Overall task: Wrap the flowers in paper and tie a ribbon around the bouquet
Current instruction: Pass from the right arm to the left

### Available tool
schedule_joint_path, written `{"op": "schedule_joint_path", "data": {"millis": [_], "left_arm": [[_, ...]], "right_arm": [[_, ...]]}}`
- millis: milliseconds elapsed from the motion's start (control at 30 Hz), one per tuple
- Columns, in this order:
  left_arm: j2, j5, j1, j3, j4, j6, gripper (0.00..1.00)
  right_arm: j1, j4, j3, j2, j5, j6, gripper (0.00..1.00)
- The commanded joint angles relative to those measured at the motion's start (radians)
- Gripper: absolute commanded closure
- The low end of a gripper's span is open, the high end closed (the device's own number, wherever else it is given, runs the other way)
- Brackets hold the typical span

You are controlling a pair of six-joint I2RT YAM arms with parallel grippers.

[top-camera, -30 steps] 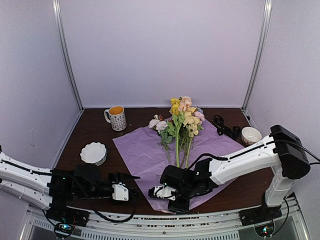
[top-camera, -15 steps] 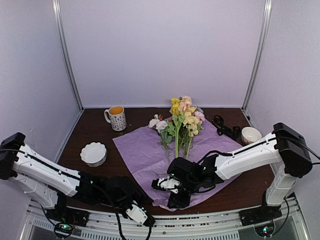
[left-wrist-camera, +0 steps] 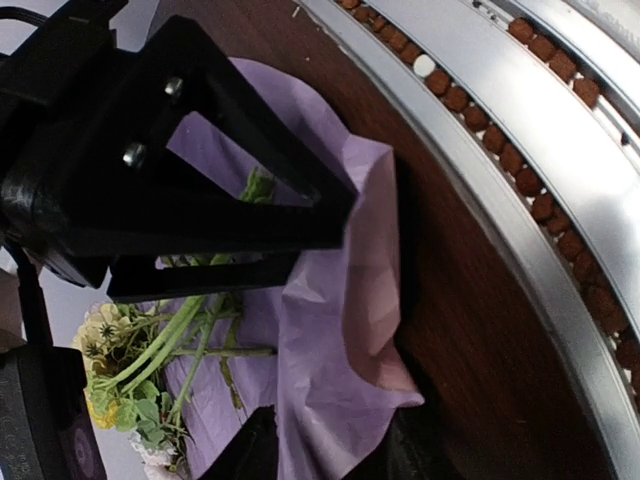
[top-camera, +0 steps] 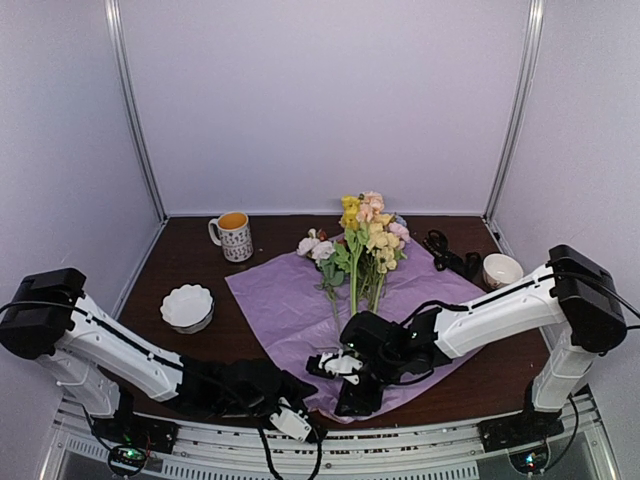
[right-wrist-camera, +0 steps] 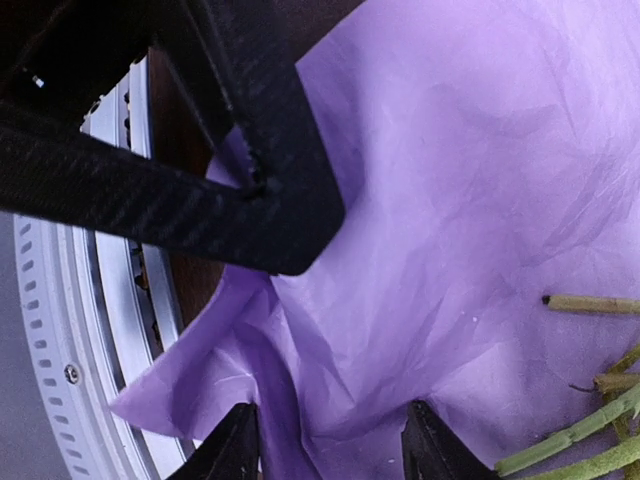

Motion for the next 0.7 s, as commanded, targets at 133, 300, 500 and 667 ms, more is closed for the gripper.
{"op": "schedule_joint_path", "data": {"millis": [133,300,500,667], "left_arm": [[-0.006,0.063,0.036,0.051,-0.017,-0.089,1.0],[-0.041,0.129,0.046,0.071,-0.09,-0.143,1.0],[-0.081,0.24,0.092,0.106,-0.19,-0.252,1.0],[-0.065,0.314,0.138,0.137,-0.222,-0.302,1.0]], "right_arm": [[-0.011,-0.067,-0.041,-0.064,-0.024,0.024,0.48],[-0.013,-0.077,-0.074,-0.178,-0.023,0.047,0.48],[-0.012,-0.088,-0.119,-0.312,0.012,0.118,0.48],[0.058,-0.081,-0.148,-0.383,0.177,0.172,0.51]]}}
